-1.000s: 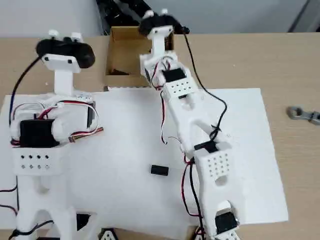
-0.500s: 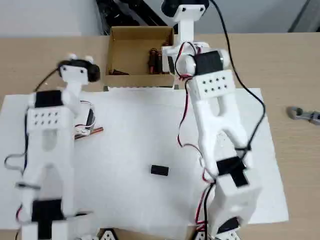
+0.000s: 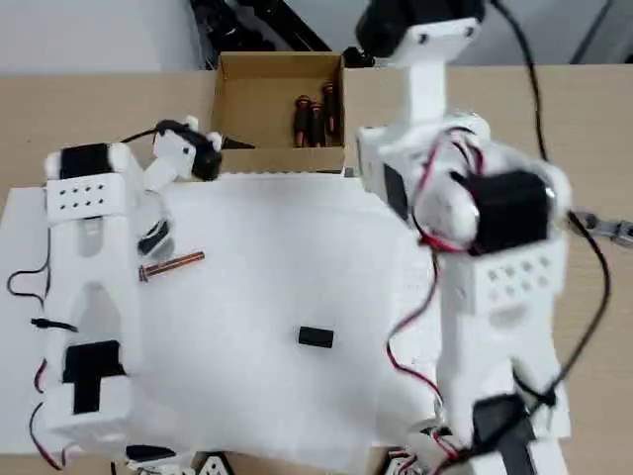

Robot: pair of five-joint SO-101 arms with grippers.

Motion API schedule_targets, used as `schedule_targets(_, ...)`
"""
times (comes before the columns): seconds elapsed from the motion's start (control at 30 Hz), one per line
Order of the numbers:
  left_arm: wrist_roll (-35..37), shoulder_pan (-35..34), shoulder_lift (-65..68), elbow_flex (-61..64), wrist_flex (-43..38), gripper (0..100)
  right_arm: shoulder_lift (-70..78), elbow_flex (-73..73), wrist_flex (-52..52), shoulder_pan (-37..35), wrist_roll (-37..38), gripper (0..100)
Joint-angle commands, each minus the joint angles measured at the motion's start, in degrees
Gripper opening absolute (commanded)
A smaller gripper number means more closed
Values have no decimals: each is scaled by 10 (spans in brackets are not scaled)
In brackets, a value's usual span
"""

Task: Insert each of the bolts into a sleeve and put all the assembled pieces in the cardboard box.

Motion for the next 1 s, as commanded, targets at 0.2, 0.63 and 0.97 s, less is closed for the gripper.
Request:
schedule_targets(0.2,-112,-37,98,-23,-7,152,-138,164,1,2,4,5)
schedule_targets(0.63,-112,-30,142,-22,-75,152,-295,367,-48,1,2,5)
schedule_targets(0.97,-98,-18,252,-23,-105,108,-359,450,-91,1,4,5)
